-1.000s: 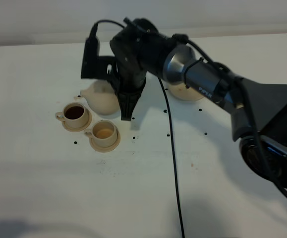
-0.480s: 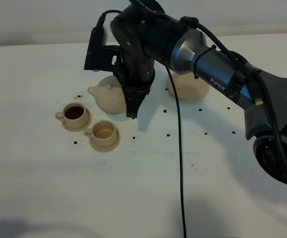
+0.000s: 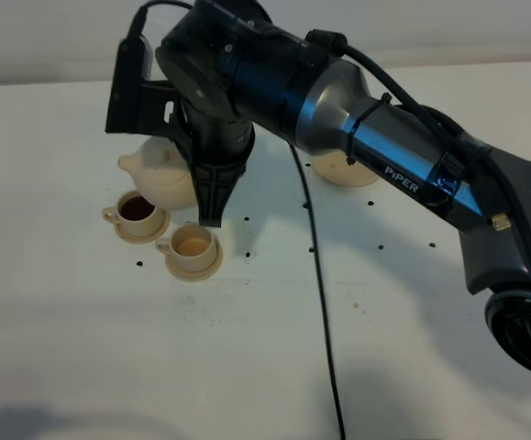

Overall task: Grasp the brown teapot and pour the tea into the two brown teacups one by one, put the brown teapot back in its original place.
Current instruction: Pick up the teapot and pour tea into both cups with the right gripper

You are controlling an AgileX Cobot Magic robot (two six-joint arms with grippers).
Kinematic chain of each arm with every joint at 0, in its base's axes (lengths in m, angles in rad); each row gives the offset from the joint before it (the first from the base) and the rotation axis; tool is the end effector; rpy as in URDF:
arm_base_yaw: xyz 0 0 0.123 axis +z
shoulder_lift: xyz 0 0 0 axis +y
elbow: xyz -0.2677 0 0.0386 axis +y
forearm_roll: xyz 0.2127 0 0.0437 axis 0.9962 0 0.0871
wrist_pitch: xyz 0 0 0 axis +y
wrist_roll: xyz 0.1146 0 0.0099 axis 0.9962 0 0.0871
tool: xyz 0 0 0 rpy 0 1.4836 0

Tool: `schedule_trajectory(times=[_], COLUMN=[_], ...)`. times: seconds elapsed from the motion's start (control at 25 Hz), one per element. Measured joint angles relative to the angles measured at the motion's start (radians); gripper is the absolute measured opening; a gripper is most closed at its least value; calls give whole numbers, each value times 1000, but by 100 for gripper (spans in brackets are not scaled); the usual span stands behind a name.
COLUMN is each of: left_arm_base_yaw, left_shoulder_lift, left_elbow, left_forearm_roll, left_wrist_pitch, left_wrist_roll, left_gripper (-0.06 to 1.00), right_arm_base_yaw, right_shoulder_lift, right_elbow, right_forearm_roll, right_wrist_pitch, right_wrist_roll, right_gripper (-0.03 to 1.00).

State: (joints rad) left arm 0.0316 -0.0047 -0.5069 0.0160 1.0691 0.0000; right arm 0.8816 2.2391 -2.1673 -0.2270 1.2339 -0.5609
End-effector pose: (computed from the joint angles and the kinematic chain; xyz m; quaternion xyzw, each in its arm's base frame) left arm -0.0014 0.0016 0.2504 -0.0139 0.8523 0.0163 0.5227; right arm 0.3057 0.3325 0.2323 -0.6595 0.7226 -0.0826 0.1897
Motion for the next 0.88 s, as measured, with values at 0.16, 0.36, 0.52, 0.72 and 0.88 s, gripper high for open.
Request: schedule_trajectory(times=[0.16,0.36,0.52,0.72,0.88], left_arm_base_yaw=[0,0,0,0,0], left_shoulder_lift=[0,0,0,0,0], left_elbow=[0,0,0,0,0], left_forearm_roll=[0,0,0,0,0], left_wrist_pitch=[0,0,0,0,0], left_wrist_roll=[0,0,0,0,0], left_gripper=[42,42,42,42,42], right_arm_base_yaw=[1,1,1,1,1], right_shoulder_lift=[-45,-155,-227,-235,-231], right_elbow=[124,347,511,636,690], right_forearm_roll=[-7,-33,-101,-218,-320], right_wrist_pitch=[-2,-79,-236,-375,-451], right_wrist_roll=[19,47,56,57,83], right_gripper=[9,9,9,9,9])
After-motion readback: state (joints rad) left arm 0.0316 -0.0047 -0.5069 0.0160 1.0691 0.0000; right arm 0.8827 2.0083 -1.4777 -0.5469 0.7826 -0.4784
